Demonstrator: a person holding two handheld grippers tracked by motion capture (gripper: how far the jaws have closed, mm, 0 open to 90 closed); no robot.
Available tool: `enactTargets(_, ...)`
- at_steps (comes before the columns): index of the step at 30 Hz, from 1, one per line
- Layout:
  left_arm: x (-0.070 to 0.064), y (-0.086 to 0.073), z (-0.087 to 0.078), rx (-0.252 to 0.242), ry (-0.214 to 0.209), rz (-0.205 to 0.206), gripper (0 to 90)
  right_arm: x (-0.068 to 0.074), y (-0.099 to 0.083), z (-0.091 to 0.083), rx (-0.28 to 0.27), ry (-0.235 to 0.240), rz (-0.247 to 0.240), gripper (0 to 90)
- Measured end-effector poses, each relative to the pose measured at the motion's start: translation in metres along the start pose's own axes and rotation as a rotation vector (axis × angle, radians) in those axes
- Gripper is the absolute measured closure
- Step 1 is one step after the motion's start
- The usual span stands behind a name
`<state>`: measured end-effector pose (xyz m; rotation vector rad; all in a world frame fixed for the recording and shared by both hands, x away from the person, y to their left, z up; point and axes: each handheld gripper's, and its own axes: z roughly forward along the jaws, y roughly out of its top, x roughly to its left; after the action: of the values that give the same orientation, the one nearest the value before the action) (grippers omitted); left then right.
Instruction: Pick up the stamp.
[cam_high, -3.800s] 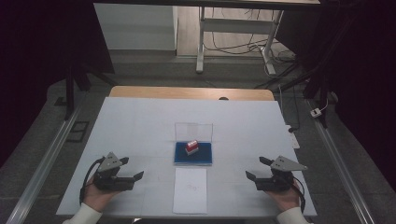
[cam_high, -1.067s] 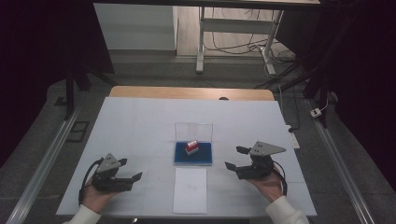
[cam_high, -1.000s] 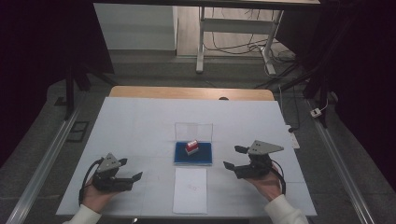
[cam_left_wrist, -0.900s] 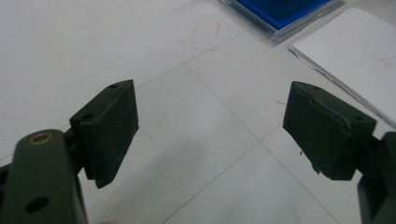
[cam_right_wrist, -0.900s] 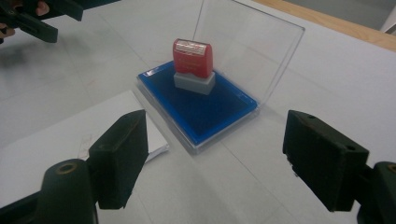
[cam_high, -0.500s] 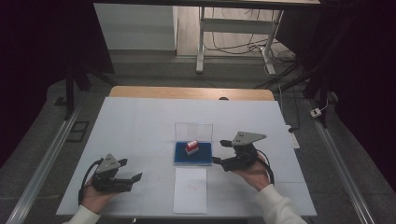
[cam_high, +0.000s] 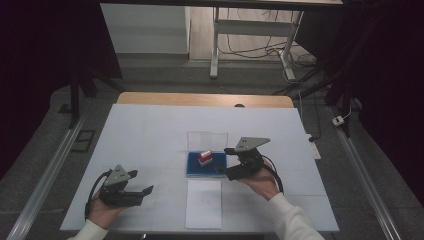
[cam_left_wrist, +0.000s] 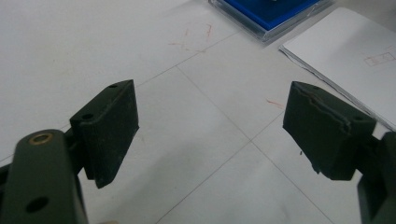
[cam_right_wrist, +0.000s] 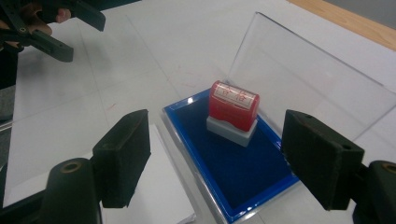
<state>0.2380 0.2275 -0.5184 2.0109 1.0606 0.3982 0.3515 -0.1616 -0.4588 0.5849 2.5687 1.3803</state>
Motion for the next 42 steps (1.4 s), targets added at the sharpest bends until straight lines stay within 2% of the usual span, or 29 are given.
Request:
enactTargets(13, -0.002, 0.000, 0.002, 0.012, 0.001, 0.001, 18.1, 0.001, 0.010, 0.015, 0.034, 0.021, -0.019, 23.5)
enactTargets(22, -0.002, 0.000, 0.003, 0.015, 0.001, 0.003, 18.1, -0.003, 0.015, 0.034, 0.072, -0.010, -0.031, 23.1)
enactTargets(32, -0.001, -0.001, 0.003, 0.019, 0.001, 0.000, 18.1, -0.014, 0.018, 0.047, 0.089, -0.010, -0.048, 24.1)
enactTargets(42, -0.001, -0.001, 0.003, 0.024, 0.000, 0.002, 18.1, -0.022, 0.022, 0.057, 0.132, 0.049, -0.137, 28.0)
